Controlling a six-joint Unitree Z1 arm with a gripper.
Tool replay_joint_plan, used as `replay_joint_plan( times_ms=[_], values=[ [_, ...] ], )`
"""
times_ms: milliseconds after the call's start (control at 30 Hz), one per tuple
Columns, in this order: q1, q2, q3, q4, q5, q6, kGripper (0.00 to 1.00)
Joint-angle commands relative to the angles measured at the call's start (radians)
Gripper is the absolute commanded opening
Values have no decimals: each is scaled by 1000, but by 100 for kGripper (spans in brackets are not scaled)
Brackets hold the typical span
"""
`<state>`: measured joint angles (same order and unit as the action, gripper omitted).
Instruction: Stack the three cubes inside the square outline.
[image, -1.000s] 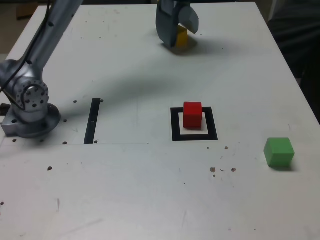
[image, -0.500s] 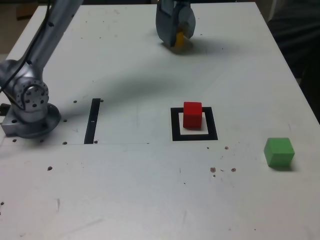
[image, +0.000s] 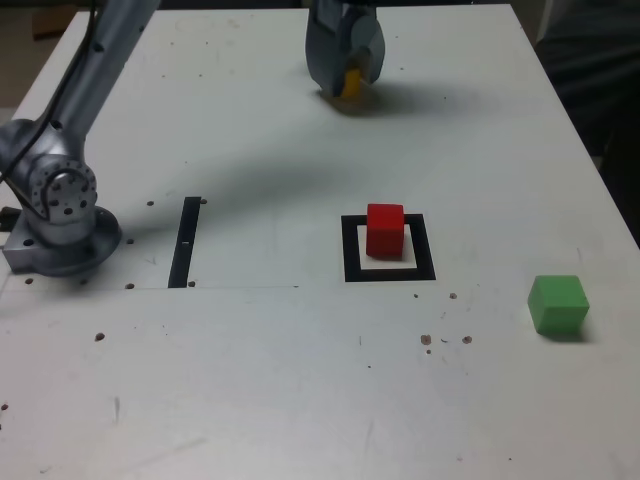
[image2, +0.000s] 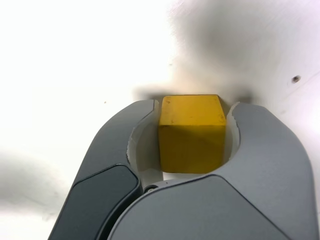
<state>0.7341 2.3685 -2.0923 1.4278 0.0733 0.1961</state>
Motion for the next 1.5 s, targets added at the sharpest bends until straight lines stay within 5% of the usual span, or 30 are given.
replay_joint_plan(
  times_ms=[0,400,867,1467],
  values=[
    [-12,-35,24,-6,4,6,29],
    [-85,-180,184,-35,15,50,29],
    [-189,-346,382,-130,-41,111,29],
    [-437,-525,573,-172,-53,23,29]
  ],
)
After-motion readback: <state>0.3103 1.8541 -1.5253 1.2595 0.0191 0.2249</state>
